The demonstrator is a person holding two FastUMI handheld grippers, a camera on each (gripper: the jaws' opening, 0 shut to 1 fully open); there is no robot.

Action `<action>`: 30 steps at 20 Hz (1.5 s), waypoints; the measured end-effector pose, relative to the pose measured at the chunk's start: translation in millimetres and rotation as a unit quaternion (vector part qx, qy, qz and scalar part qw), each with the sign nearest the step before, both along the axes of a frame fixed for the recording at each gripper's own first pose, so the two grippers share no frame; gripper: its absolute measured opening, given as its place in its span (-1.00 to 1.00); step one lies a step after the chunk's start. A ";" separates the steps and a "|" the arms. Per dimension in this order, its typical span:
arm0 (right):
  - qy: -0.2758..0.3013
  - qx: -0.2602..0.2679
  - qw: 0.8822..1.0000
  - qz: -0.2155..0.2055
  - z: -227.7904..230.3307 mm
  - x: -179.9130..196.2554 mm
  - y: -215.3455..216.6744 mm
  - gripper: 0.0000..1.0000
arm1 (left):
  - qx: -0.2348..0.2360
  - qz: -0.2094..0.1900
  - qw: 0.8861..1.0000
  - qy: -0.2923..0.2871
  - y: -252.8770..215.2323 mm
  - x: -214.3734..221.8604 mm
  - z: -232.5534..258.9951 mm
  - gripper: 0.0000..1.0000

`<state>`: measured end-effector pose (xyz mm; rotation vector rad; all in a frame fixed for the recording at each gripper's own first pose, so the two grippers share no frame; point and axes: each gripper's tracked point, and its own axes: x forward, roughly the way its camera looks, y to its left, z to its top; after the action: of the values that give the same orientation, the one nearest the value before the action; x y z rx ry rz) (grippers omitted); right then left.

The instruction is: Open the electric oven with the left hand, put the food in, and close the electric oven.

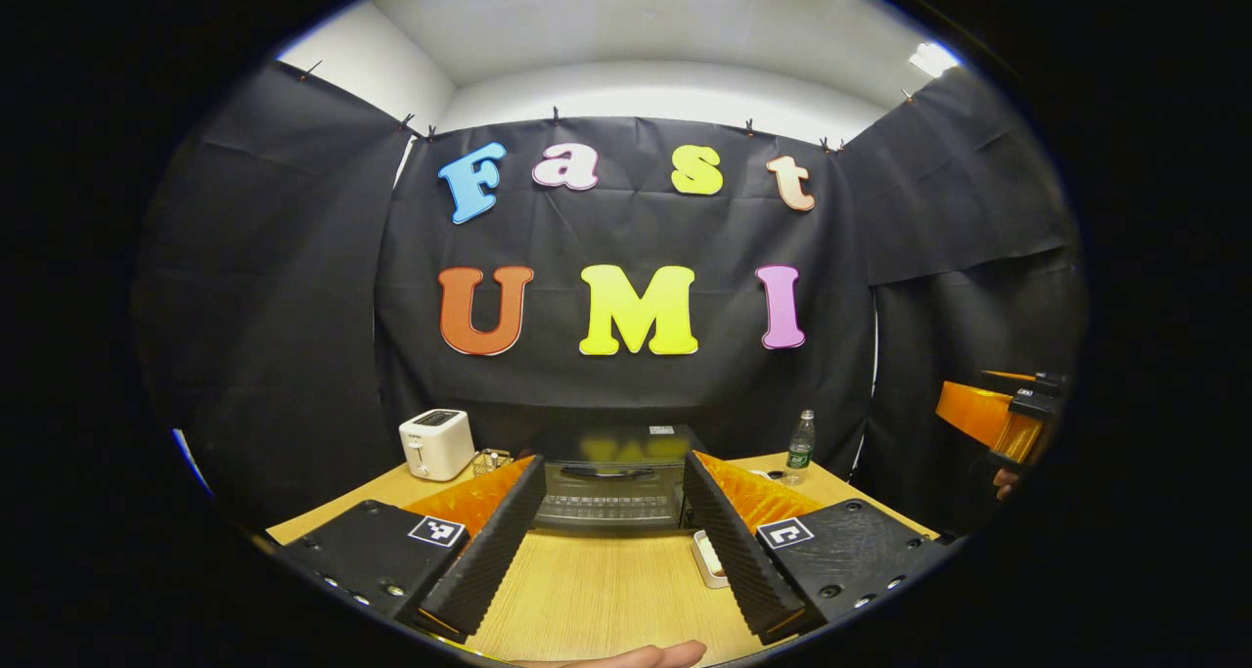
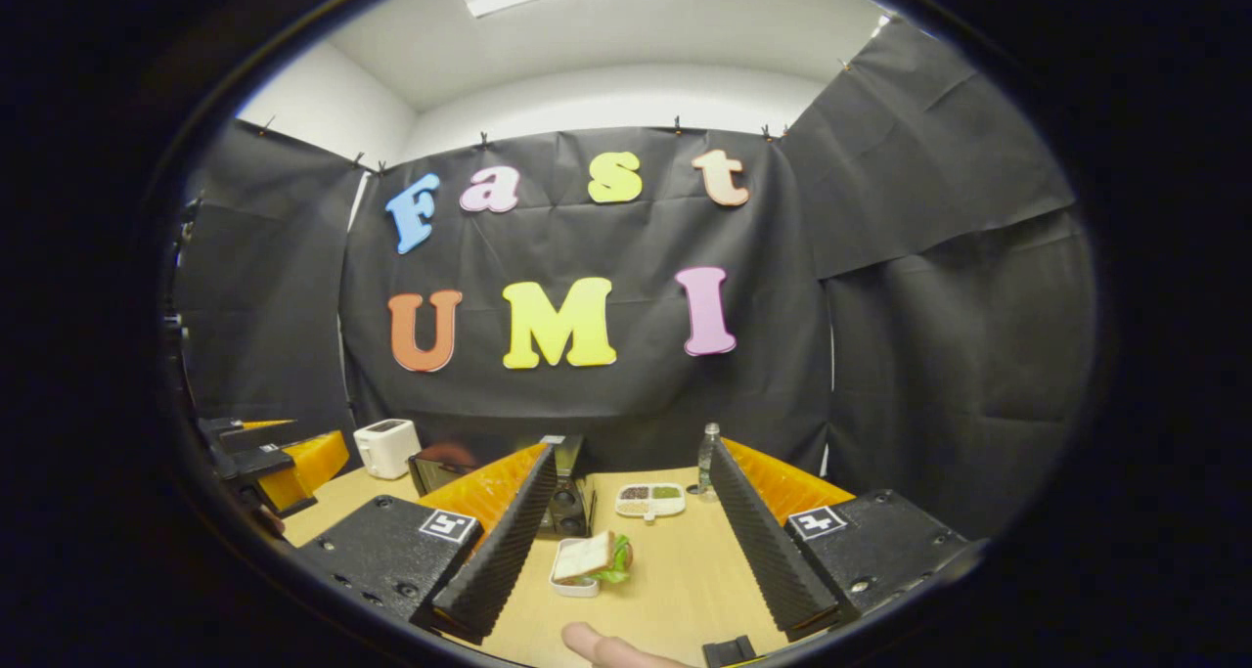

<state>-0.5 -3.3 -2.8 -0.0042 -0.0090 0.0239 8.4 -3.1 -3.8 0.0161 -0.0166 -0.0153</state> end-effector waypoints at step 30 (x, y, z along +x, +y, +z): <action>0.018 -0.026 0.999 -0.039 -18.8 43.4 -72.3 0.93 | -0.009 0.007 0.985 0.175 16.1 257.3 -132.9 0.86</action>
<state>42.9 -75.5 -21.6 -0.0564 0.0285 -0.0535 265.7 13.0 -136.7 -0.0055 0.3347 -0.0043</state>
